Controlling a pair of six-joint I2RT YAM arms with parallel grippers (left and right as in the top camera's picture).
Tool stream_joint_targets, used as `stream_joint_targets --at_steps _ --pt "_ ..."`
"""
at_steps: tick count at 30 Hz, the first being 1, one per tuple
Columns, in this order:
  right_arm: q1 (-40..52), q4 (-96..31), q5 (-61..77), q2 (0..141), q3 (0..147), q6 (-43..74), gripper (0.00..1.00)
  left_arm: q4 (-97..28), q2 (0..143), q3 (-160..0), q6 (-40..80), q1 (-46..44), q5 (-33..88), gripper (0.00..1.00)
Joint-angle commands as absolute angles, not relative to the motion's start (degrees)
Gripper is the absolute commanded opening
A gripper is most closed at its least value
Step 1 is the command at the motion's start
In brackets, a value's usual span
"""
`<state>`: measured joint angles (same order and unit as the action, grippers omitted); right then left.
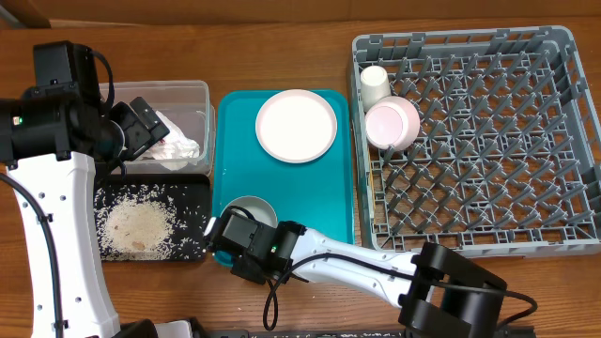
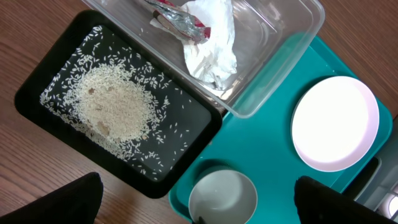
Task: Sort waste into correct bins and load items into the dishwasher
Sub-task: 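Close the right gripper on the white bowl rim, then lift and carry the white bowl with the right gripper into the rack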
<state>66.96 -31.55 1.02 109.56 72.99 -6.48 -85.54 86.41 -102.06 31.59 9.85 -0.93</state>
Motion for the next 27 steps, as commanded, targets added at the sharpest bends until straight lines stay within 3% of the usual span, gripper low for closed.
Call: stream_joint_targets --at_steps 1,16,27 --pt "67.11 -31.53 0.45 110.39 72.82 -7.53 0.10 -85.41 86.61 -102.91 31.73 10.11 -1.48 1.00" --pt "67.05 -31.18 -0.60 108.53 73.67 -6.66 0.04 -85.41 86.61 -102.91 31.75 10.11 -1.48 1.00" --pt "63.33 -34.79 -0.58 90.91 77.45 4.47 0.04 -85.41 86.61 -102.91 31.73 10.11 -1.48 1.00"
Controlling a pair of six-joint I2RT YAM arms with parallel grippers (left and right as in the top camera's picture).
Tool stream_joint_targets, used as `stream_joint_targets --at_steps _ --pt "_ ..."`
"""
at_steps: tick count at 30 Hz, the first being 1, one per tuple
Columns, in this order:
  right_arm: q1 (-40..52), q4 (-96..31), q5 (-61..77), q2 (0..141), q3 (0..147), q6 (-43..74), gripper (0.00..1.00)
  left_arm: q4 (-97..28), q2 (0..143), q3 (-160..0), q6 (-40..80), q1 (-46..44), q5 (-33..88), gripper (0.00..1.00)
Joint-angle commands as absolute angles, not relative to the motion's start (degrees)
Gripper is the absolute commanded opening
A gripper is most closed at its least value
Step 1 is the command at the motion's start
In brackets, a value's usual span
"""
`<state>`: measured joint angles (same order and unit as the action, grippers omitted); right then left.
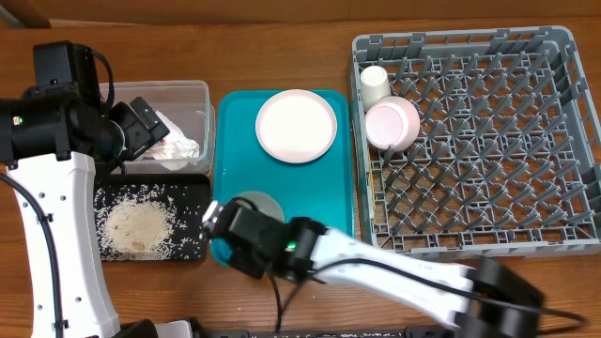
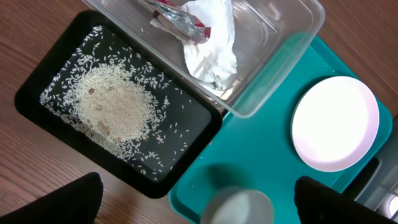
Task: Sort waste into correct bins and load items into the dishwasher
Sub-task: 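Lift and carry the white bowl with the right gripper into the rack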
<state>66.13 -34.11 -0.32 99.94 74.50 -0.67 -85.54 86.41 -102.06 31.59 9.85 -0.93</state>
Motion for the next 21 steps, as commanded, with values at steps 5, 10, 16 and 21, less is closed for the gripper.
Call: stream_joint_targets --at_steps 5,10,16,21 --pt "54.54 -41.39 0.25 79.70 77.45 10.48 0.04 -85.41 86.61 -102.91 31.73 10.11 -1.48 1.00" --pt "39.18 -49.58 12.60 70.98 77.25 12.73 0.04 -85.43 86.61 -102.91 31.73 10.11 -1.50 1.00" --pt "24.58 -56.45 32.49 69.89 77.21 11.05 0.04 -85.41 86.61 -102.91 31.73 10.11 -1.48 1.00" --pt "16.27 -58.65 41.93 69.93 76.18 8.45 0.04 -85.41 86.61 -102.91 31.75 10.11 -1.48 1.00"
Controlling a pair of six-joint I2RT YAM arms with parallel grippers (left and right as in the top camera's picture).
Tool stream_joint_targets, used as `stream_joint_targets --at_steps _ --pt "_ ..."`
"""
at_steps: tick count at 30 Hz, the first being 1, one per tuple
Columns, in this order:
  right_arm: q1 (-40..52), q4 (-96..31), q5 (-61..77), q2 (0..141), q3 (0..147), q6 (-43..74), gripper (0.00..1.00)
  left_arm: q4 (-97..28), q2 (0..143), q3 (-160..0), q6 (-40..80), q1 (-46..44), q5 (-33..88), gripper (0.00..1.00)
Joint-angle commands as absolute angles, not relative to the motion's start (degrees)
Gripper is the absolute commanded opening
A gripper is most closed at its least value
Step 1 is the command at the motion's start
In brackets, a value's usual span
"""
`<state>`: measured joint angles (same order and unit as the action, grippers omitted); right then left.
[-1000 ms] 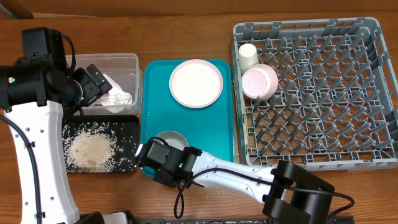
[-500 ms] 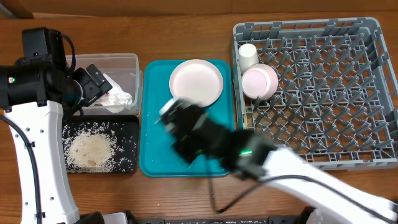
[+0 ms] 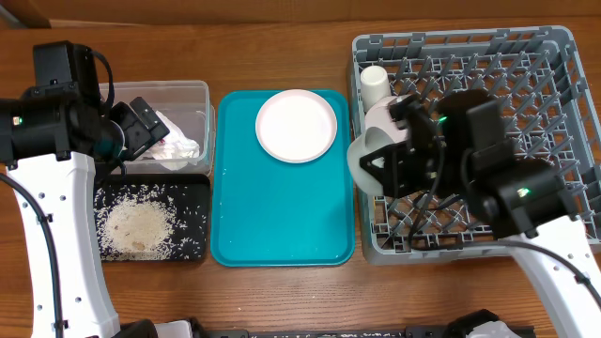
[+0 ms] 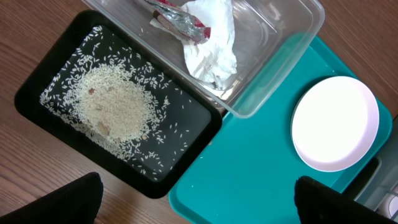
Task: Sort waste into correct bins and load items into the dishwasher
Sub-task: 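Lift and carry the white bowl with the right gripper into the rack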
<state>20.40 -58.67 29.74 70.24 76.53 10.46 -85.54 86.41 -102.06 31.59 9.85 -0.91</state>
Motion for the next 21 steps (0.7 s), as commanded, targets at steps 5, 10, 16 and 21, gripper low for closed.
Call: stream_joint_targets --at_steps 5,10,16,21 --pt "8.51 -57.49 55.53 69.93 73.80 6.94 0.04 -85.41 86.61 -102.91 31.75 10.11 -1.48 1.00" --pt "2.94 -52.90 66.78 69.93 67.81 6.81 0.04 -85.41 86.61 -102.91 31.75 10.11 -1.48 1.00" --pt "-1.28 -47.99 72.31 70.00 58.98 6.81 0.04 -85.41 86.61 -102.91 31.73 10.11 -1.48 1.00" --pt "-6.66 -41.12 73.63 70.43 50.41 6.85 0.04 -85.41 86.61 -102.91 31.73 10.11 -1.48 1.00"
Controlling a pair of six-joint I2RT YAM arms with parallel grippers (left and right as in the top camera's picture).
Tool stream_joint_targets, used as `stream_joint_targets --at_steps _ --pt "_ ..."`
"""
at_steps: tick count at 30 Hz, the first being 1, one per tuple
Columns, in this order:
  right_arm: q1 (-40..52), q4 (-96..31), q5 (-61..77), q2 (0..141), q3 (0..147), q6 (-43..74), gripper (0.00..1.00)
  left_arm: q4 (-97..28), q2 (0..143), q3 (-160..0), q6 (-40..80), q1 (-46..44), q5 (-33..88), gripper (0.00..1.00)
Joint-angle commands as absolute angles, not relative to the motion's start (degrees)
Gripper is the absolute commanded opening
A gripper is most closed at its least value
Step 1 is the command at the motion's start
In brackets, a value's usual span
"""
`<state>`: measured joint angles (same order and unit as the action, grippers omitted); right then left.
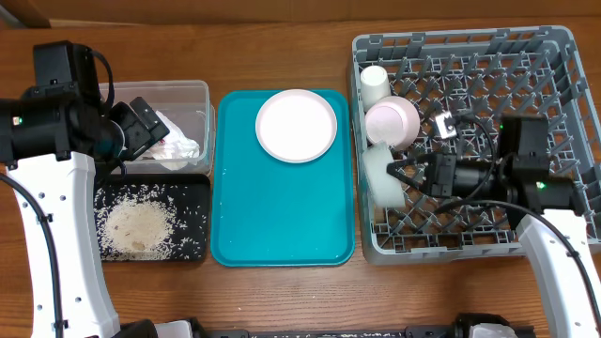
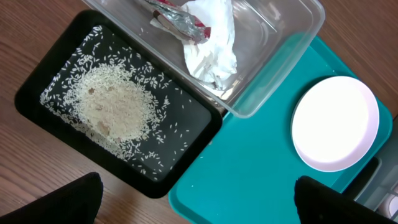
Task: Sort waste into correct bins and load items into the dishwasher
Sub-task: 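Lift and carry the white bowl with the right gripper into the rack, then lower the white bowl into the rack below the pink bowl and release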
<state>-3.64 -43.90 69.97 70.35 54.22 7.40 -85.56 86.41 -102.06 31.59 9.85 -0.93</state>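
Observation:
A grey bowl (image 1: 382,178) lies tipped on its side among the tines at the left front of the grey dish rack (image 1: 470,246). My right gripper (image 1: 404,173) is shut on its rim, reaching in from the right. A pink bowl (image 1: 392,122) and a white cup (image 1: 375,84) stand in the rack's far left corner. The white plate (image 1: 296,125) rests at the far end of the teal tray (image 1: 282,216); it also shows in the left wrist view (image 2: 336,122). My left gripper (image 2: 199,185) hangs open and empty high over the bins.
A clear bin (image 1: 188,94) holds crumpled paper and a wrapper (image 2: 208,46). In front of it a black tray (image 2: 37,84) holds a heap of rice (image 2: 115,102). The table is wooden, and the left arm stands along its left edge.
My right gripper and the grey bowl have gone from above the rack's left side, beside the pink bowl, down to the rack's left front. The left arm has not moved.
At first my right gripper was at the grey bowl on the near end of the teal tray. Then the bowl was off the tray in its grip, then over the rack's left side. Now it sits low among the tines. The left arm stayed still.

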Motion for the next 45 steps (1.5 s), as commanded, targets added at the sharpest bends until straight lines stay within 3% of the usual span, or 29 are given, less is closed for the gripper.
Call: stream_joint_targets --at_steps 1,7,16,45 --pt "-7.55 -40.18 73.67 70.74 49.47 6.85 0.04 -85.41 86.61 -102.91 31.73 10.11 -1.48 1.00" --pt "-12.78 -33.93 78.91 74.26 45.58 6.83 0.04 -85.41 86.61 -102.91 31.73 10.11 -1.50 1.00" --pt "-13.26 -32.84 89.91 81.87 45.34 6.44 0.04 -85.41 86.61 -102.91 31.73 10.11 -1.50 1.00" --pt "-14.09 -27.94 81.25 82.15 40.53 0.62 0.04 -85.41 86.61 -102.91 31.73 10.11 -1.48 1.00"
